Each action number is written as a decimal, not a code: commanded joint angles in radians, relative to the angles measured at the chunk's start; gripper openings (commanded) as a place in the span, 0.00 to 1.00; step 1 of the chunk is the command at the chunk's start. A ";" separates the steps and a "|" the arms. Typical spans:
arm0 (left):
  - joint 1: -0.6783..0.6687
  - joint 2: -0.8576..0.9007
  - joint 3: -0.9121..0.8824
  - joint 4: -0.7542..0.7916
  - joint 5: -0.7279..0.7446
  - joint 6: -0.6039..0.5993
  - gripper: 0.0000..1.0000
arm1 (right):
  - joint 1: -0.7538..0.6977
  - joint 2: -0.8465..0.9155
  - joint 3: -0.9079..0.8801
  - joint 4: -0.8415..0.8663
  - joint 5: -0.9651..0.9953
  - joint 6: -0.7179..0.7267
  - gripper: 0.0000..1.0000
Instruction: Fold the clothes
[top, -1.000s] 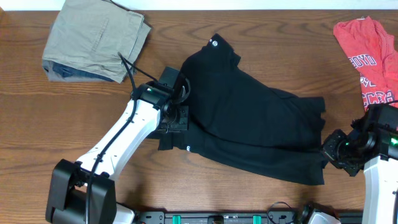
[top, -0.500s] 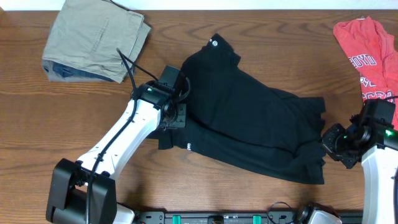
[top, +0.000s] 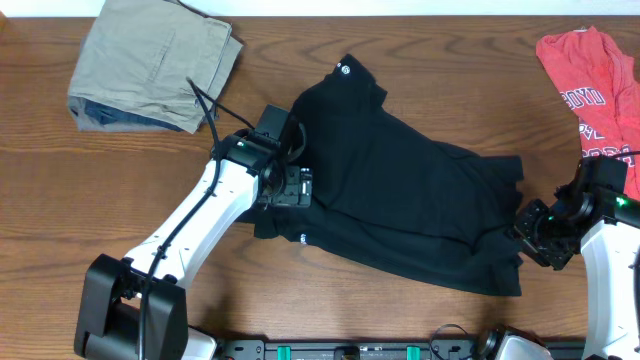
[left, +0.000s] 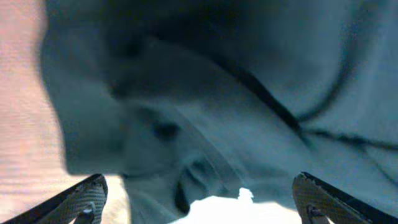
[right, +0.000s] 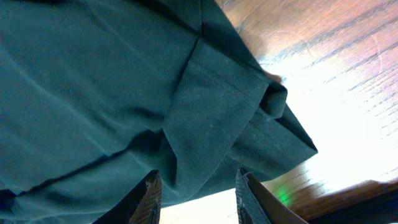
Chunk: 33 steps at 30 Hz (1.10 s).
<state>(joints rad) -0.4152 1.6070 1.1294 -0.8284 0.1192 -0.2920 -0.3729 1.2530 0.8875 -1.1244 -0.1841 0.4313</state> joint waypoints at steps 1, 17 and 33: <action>-0.002 0.008 -0.013 -0.035 0.186 -0.002 0.95 | 0.014 0.005 -0.007 -0.008 -0.012 -0.021 0.38; -0.139 0.056 -0.113 0.002 0.243 -0.174 0.70 | 0.014 0.005 -0.007 -0.013 -0.012 -0.030 0.38; -0.117 0.200 -0.112 0.130 0.179 -0.172 0.51 | 0.014 0.005 -0.007 -0.020 -0.011 -0.055 0.38</action>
<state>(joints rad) -0.5434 1.7981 1.0229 -0.7033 0.3477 -0.4686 -0.3729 1.2530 0.8871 -1.1435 -0.1875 0.3927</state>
